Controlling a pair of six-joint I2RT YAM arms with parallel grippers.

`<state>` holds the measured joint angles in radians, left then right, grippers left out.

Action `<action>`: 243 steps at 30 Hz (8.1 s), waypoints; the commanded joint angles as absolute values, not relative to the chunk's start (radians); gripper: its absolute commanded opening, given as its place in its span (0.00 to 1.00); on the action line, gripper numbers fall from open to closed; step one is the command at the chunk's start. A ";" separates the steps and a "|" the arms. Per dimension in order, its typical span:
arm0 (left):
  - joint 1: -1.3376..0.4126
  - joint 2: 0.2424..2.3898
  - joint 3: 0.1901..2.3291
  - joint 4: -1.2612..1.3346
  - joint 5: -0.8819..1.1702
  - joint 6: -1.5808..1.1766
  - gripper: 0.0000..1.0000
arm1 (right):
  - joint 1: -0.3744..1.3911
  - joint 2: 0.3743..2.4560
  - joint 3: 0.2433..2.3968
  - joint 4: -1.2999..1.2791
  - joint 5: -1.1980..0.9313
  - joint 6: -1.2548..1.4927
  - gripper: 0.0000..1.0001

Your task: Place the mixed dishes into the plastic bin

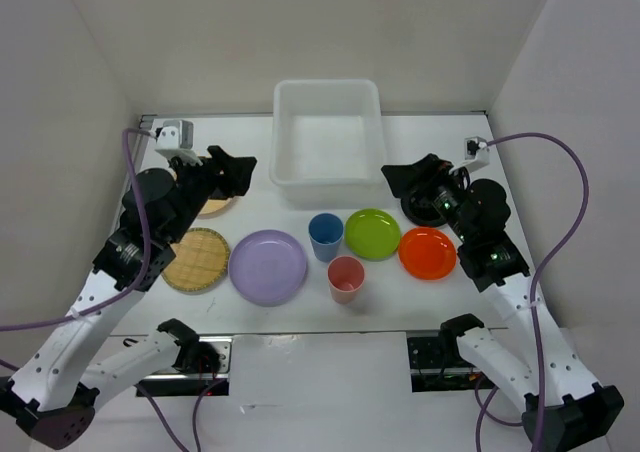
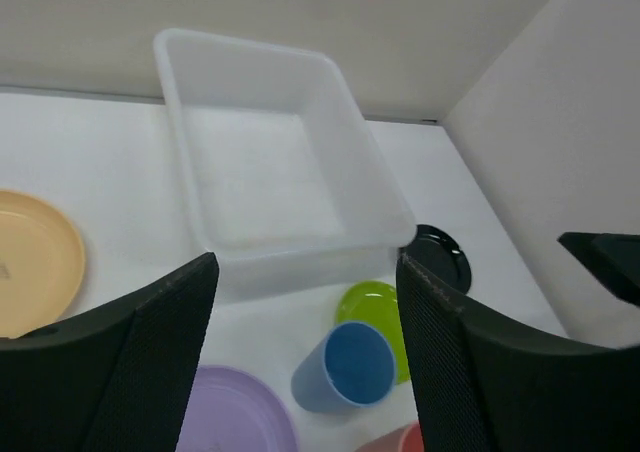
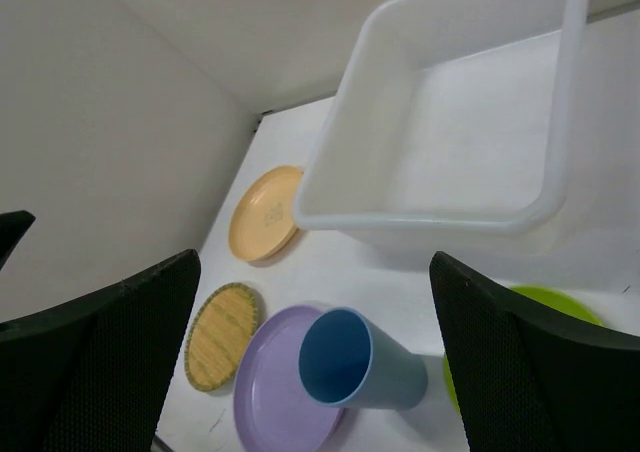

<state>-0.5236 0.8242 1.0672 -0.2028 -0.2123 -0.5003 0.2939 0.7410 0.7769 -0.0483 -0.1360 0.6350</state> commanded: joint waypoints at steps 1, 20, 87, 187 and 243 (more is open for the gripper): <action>-0.479 0.911 1.152 -0.225 -0.252 -0.492 0.80 | 0.288 0.787 0.860 -0.037 -0.075 0.560 1.00; 0.320 1.419 1.322 -0.224 0.304 -0.687 0.46 | 0.288 0.948 0.870 -0.009 -0.221 0.492 1.00; 0.302 2.000 1.376 -0.440 -0.058 -0.483 0.10 | 0.288 1.014 0.870 -0.028 -0.267 0.486 1.00; -0.336 2.783 3.132 -0.851 -0.071 -0.727 0.49 | 0.213 0.652 0.842 -0.230 -0.064 0.561 1.00; -0.584 1.054 1.497 -0.877 -0.209 -0.526 0.81 | 0.793 1.491 1.117 -0.448 0.259 0.569 0.14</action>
<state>-0.5911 1.0927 1.5036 -0.9104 -0.2192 -0.5285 0.7700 1.4879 1.0531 -0.4240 0.1883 0.5419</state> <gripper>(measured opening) 0.804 0.186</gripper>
